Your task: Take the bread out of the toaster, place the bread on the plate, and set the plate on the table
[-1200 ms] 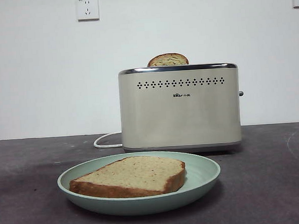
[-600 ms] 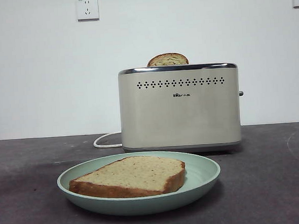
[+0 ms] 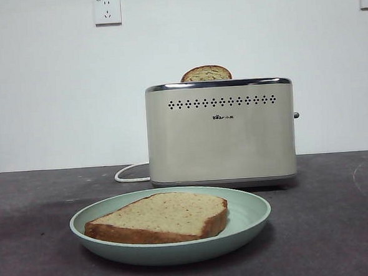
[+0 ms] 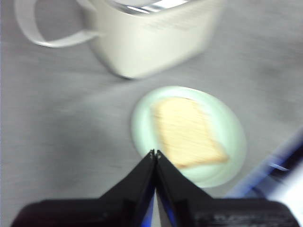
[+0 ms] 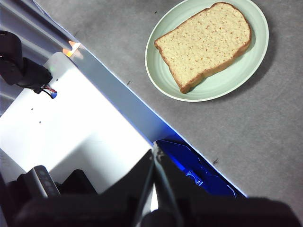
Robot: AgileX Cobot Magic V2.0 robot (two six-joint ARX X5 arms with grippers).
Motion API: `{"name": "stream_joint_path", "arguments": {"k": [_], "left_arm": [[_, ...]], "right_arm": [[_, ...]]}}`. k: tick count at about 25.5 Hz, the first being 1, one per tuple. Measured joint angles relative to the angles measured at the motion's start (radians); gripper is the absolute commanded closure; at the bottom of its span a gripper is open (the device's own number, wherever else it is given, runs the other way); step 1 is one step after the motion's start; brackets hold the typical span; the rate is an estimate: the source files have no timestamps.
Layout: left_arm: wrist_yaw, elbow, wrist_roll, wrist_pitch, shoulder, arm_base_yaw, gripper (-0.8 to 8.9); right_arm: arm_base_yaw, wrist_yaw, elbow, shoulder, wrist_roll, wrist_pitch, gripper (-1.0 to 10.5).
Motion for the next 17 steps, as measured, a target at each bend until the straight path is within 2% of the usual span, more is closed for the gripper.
{"name": "stream_joint_path", "arguments": {"k": [1,5,9,11,13,17], "left_arm": [[-0.041,0.0,0.0,0.003,0.0,-0.004,8.18],[-0.099,-0.001,0.018,0.058,-0.004,-0.003,8.18],[-0.116,-0.068,0.06,0.493,-0.077,0.129,8.17],[-0.078,-0.158,0.063,0.698,-0.152,0.229,8.17],[-0.073,-0.273,0.065,0.79,-0.244,0.322,8.18],[-0.074,-0.455,0.067,0.856,-0.372,0.423,8.18]], "right_arm": [[0.0,0.0,0.0,0.0,0.0,0.0,9.4],[0.0,0.0,0.0,0.0,0.0,0.0,9.4],[0.0,0.0,0.0,0.0,0.0,0.0,9.4],[0.0,0.0,0.0,0.0,0.0,0.0,9.4],[0.0,0.0,0.0,0.0,0.0,0.0,9.4],[0.0,0.0,0.0,0.0,0.0,0.0,9.4]]}}
